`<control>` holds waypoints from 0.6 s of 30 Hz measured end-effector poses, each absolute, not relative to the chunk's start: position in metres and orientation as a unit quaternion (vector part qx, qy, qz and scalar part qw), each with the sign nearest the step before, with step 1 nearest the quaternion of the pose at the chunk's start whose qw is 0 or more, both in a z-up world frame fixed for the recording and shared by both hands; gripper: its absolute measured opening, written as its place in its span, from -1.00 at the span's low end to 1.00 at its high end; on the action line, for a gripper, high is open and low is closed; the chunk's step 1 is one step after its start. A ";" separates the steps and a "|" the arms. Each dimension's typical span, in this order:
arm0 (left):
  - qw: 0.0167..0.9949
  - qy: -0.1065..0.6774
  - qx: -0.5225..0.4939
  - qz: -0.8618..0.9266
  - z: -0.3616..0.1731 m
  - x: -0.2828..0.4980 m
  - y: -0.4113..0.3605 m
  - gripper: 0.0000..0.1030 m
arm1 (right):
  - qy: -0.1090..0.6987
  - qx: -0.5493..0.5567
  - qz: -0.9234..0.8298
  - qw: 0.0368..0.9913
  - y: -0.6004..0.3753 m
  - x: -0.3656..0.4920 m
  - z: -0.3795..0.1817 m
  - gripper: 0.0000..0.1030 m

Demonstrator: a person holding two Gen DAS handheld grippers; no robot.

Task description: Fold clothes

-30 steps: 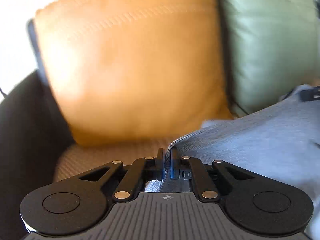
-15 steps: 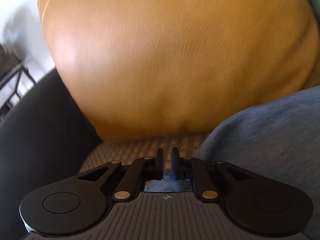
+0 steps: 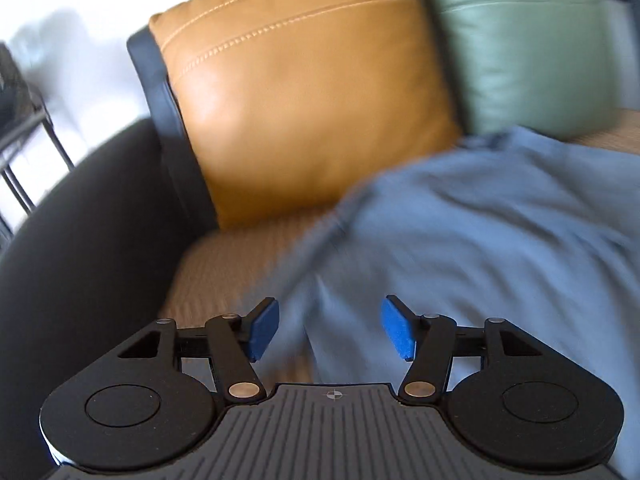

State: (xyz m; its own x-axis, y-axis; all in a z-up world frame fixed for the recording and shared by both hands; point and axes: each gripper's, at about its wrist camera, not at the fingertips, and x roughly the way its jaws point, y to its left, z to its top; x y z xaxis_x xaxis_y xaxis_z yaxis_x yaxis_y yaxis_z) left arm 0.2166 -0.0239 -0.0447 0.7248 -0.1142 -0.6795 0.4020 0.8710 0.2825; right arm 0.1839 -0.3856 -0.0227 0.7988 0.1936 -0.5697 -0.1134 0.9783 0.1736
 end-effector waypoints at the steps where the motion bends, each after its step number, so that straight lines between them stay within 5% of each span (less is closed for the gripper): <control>1: 0.902 0.349 0.205 -0.153 -0.042 0.187 -0.017 0.39 | 0.313 0.067 0.096 0.943 -0.380 0.156 -0.024 0.34; 10: 0.881 0.357 0.238 -0.200 -0.065 -0.005 0.020 0.47 | 0.395 0.069 0.142 0.905 -0.307 -0.042 -0.073 0.33; 18: 0.882 0.378 0.226 -0.166 -0.095 -0.039 0.034 0.50 | 0.426 0.098 0.097 0.894 -0.291 -0.114 -0.099 0.15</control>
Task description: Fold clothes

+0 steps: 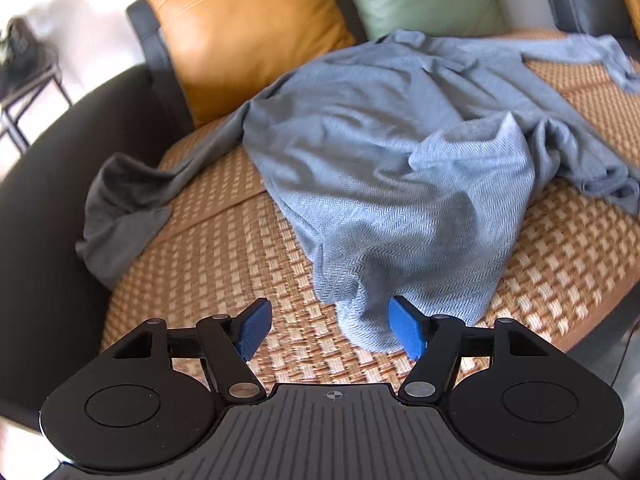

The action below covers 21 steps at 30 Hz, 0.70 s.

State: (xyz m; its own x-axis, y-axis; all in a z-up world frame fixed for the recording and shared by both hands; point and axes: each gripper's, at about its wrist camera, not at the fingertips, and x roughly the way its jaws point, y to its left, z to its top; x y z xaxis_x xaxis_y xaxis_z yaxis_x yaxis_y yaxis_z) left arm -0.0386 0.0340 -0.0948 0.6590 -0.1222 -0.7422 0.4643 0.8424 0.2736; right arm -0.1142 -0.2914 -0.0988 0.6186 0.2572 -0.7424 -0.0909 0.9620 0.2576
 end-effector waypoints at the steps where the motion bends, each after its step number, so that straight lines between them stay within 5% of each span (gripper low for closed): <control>1: 0.884 0.381 0.214 -0.168 -0.095 -0.035 0.034 0.50 | 0.426 0.096 0.091 0.895 -0.291 -0.119 -0.101 0.14; 10: 0.872 0.393 0.214 -0.197 -0.111 -0.029 0.012 0.46 | 0.430 0.068 0.069 0.898 -0.285 -0.117 -0.113 -0.07; 12: 0.873 0.403 0.195 -0.194 -0.115 -0.024 0.012 -0.18 | 0.431 0.053 0.074 0.898 -0.279 -0.114 -0.114 -0.10; 13: 0.877 0.403 0.183 -0.188 -0.113 -0.022 0.013 -0.78 | 0.435 0.046 0.079 0.896 -0.277 -0.111 -0.116 -0.23; 14: 0.879 0.407 0.169 -0.183 -0.109 -0.019 0.015 -0.89 | 0.439 0.039 0.084 0.894 -0.274 -0.108 -0.117 -0.88; 21: 0.917 0.366 0.046 -0.154 -0.031 -0.012 0.073 -0.95 | 0.376 0.033 0.056 0.924 -0.322 -0.118 -0.047 -0.90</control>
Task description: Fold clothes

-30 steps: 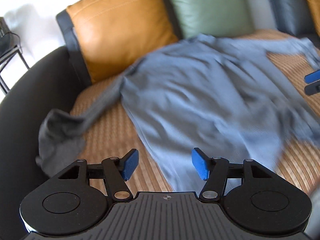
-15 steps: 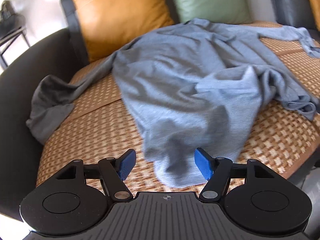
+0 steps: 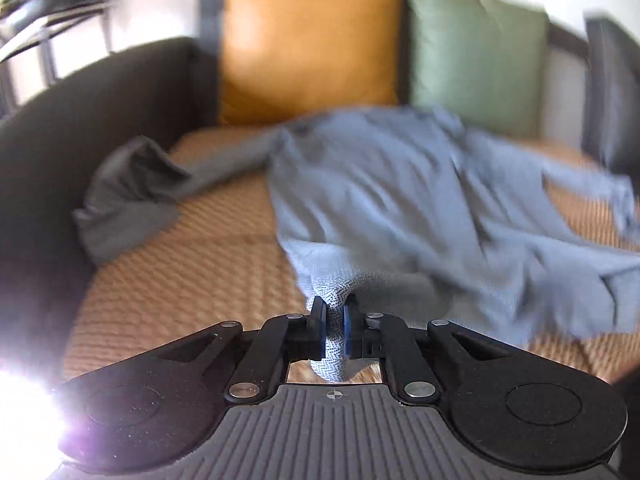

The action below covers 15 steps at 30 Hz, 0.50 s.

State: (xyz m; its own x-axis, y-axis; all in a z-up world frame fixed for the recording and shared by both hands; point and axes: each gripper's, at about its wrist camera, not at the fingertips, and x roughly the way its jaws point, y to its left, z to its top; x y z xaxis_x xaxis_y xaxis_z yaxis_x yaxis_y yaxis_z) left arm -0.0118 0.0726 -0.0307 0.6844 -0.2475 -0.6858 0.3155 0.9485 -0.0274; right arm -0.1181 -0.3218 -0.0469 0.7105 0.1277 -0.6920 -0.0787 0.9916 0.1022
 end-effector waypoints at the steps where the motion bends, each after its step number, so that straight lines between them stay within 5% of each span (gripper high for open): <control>1: 0.918 0.365 0.035 -0.149 -0.024 -0.011 0.081 -0.95 | 0.364 0.023 0.043 0.930 -0.333 -0.122 -0.036 -0.90; 5: 0.920 0.370 0.033 -0.121 -0.024 -0.010 0.097 -0.95 | 0.350 0.012 0.002 0.937 -0.364 -0.137 -0.013 -0.90; 11: 0.884 0.454 0.066 -0.093 -0.090 -0.002 0.090 -0.83 | 0.416 0.043 -0.029 0.908 -0.378 -0.121 -0.082 -0.89; 13: 0.887 0.446 0.080 -0.093 -0.091 -0.012 0.088 -0.34 | 0.431 0.052 -0.037 0.900 -0.378 -0.123 -0.097 -0.76; 15: 0.892 0.434 0.087 -0.089 -0.088 -0.022 0.091 -0.16 | 0.418 0.047 -0.043 0.906 -0.376 -0.135 -0.095 -0.40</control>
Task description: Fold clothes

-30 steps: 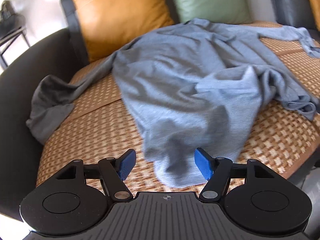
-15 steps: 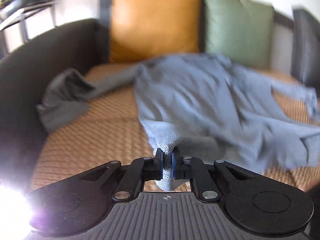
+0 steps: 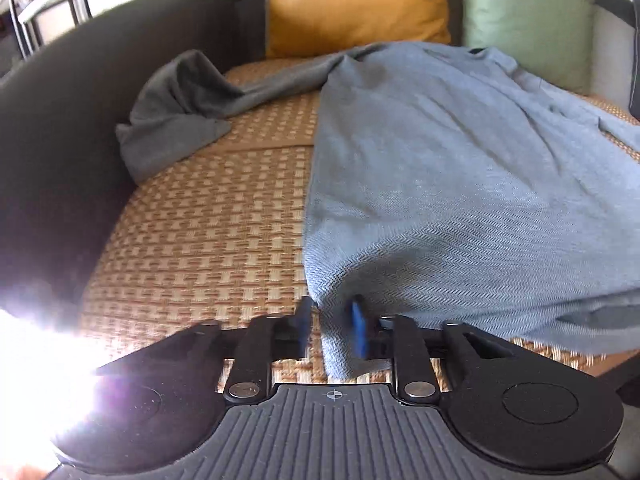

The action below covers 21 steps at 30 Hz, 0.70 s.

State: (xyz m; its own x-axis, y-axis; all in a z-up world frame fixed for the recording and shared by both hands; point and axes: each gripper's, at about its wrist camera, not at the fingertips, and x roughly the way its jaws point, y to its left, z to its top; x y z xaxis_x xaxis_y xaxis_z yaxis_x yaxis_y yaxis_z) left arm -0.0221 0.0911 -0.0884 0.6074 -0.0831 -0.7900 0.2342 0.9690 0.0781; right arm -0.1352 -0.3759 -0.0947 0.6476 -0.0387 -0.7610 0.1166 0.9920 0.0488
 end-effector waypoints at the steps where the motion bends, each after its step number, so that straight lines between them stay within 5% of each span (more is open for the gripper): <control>1: 0.894 0.429 0.090 -0.087 -0.087 -0.027 0.093 -0.13 | 0.408 0.039 -0.049 0.911 -0.373 -0.143 -0.091 -0.28; 2: 0.897 0.424 0.094 -0.085 -0.085 -0.032 0.095 -0.13 | 0.401 0.033 -0.051 0.914 -0.371 -0.150 -0.088 -0.15; 17: 0.892 0.399 0.177 -0.113 -0.110 -0.071 0.058 0.15 | 0.435 -0.084 -0.039 0.895 -0.312 -0.175 -0.119 -0.16; 20: 0.894 0.394 0.183 -0.112 -0.110 -0.072 0.051 0.15 | 0.433 -0.060 -0.040 0.899 -0.317 -0.172 -0.113 -0.93; 21: 0.895 0.388 0.189 -0.115 -0.109 -0.073 0.048 0.17 | 0.426 -0.043 -0.041 0.903 -0.321 -0.172 -0.107 -0.93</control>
State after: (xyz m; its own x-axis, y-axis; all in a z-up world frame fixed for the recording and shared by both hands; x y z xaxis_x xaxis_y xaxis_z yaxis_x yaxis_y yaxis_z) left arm -0.0735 0.0482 -0.1090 0.6725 -0.0584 -0.7378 0.3518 0.9023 0.2492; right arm -0.1717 -0.3210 -0.1068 0.6338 -0.1100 -0.7656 0.0374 0.9930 -0.1117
